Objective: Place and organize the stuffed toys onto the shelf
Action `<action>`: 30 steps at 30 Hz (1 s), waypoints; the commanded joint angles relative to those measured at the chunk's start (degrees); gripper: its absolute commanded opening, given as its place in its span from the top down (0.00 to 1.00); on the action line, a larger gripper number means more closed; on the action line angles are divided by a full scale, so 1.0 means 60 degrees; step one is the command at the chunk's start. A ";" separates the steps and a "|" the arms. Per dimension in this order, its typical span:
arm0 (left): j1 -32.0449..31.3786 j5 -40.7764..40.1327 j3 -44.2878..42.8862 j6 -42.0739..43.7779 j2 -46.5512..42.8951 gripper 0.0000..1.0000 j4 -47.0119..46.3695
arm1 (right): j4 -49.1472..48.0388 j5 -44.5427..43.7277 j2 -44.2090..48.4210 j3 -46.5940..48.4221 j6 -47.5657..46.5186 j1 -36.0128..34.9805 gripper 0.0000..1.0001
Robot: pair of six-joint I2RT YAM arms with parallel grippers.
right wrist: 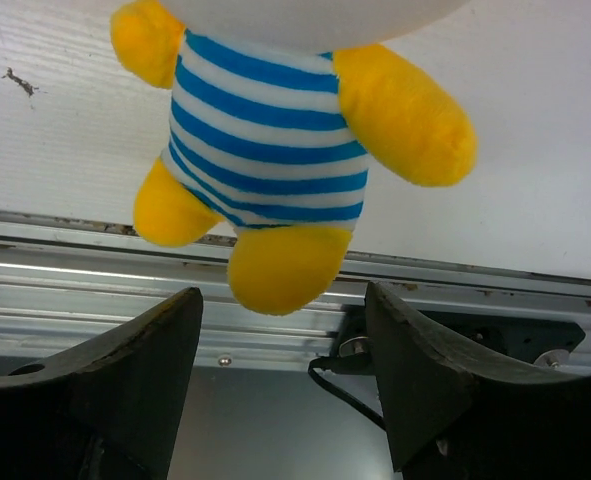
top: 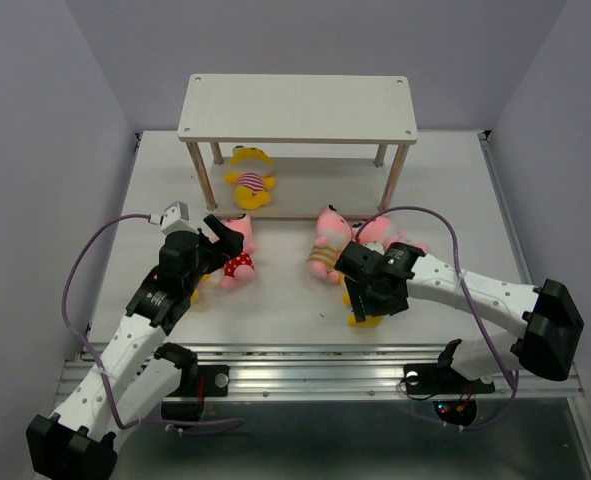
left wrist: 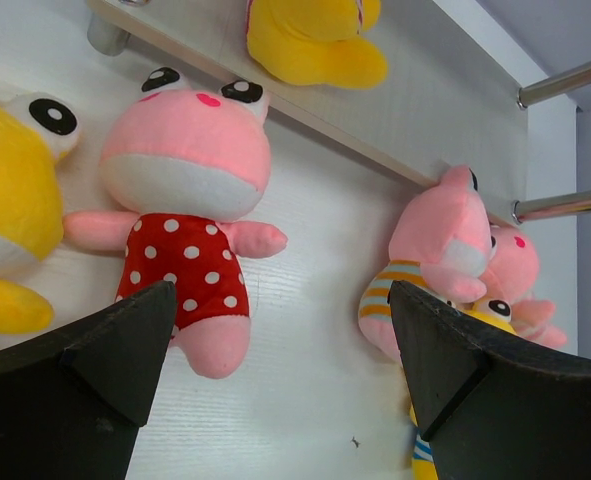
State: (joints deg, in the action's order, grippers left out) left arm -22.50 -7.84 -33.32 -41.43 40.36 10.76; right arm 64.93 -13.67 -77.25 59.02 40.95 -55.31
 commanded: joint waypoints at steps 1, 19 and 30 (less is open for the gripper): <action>-0.0044 -0.0174 0.0089 0.0079 -0.0047 0.01 -0.0124 | -0.0435 0.0476 0.0146 -0.0155 0.0001 -0.0054 0.29; -0.0058 -0.0232 0.0207 -0.0009 -0.0193 0.01 -0.0124 | -0.0597 0.0008 0.0013 -0.0171 -0.0102 -0.0054 0.86; -0.0044 -0.0188 0.0236 -0.0009 -0.0237 0.01 -0.0197 | 0.0326 0.0403 0.1215 0.1220 -0.0568 -0.0054 0.99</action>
State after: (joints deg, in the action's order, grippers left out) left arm -22.50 -8.21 -32.27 -41.47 39.81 10.98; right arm 64.62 -12.56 -73.01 60.64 39.77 -55.31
